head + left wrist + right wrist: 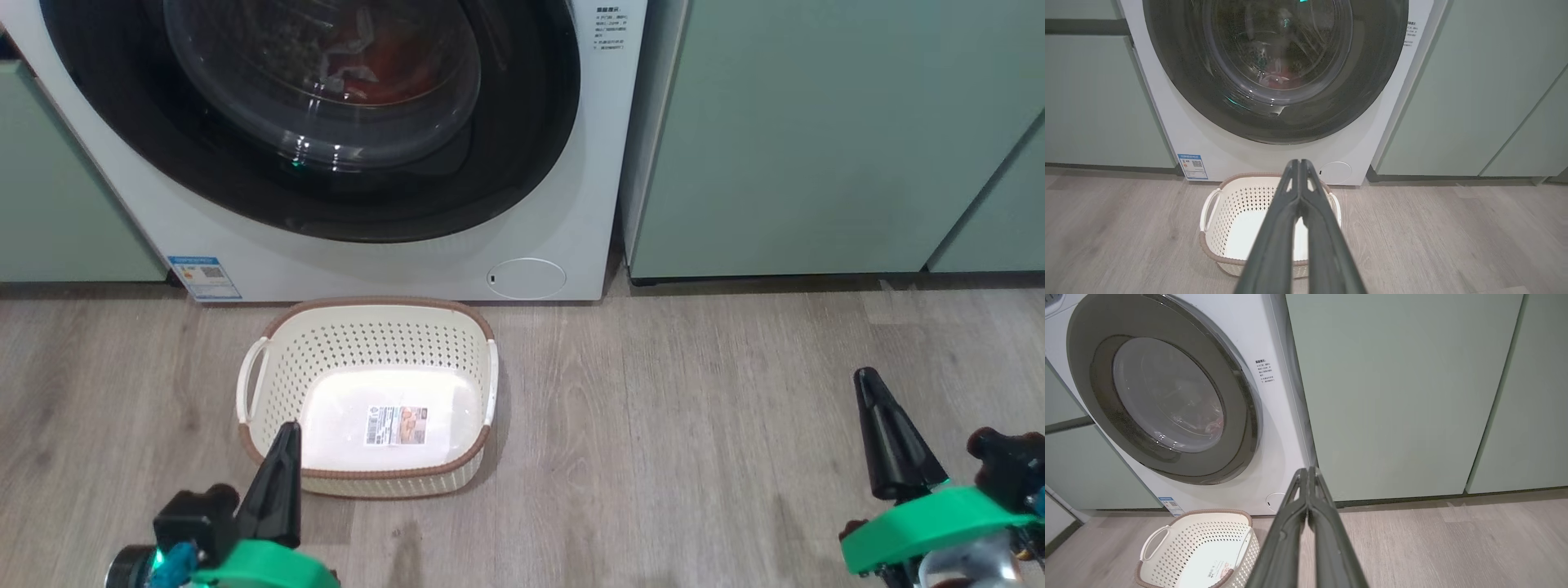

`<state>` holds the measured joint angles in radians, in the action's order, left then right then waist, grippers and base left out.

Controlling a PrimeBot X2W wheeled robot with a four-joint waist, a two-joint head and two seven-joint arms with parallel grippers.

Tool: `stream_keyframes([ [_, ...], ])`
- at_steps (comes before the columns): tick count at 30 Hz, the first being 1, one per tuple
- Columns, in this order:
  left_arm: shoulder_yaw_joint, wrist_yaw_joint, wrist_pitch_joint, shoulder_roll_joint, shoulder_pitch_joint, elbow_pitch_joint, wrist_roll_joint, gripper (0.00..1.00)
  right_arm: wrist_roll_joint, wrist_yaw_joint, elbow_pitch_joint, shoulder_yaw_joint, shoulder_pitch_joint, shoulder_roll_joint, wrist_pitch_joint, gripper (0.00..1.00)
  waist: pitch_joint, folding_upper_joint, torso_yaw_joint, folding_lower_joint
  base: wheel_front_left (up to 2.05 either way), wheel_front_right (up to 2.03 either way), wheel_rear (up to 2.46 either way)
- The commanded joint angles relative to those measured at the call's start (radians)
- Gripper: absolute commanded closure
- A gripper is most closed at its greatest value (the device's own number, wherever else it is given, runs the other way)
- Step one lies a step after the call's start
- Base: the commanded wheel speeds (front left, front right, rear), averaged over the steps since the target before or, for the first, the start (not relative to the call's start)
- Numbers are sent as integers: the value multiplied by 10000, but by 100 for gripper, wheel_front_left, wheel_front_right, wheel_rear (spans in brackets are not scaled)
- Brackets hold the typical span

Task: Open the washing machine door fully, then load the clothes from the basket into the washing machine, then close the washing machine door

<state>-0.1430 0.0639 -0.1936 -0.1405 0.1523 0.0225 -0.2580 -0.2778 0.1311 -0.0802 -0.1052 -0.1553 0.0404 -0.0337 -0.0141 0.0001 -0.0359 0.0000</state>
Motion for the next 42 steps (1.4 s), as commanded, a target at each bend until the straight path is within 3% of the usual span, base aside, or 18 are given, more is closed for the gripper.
stream_keyframes([
  [1, 112, -84, 40, -70, -317, -245, -358, 100, -361, -2, -232, 13, 295, 70, 28, 100, 1, -1, 7, 0, 0, 0, 0],
  [42, 692, -735, 870, 74, -1107, 638, -5053, 100, -4971, -3, 955, 215, 1086, 253, 330, 100, 39, -1, 127, 0, 0, 0, 0],
])
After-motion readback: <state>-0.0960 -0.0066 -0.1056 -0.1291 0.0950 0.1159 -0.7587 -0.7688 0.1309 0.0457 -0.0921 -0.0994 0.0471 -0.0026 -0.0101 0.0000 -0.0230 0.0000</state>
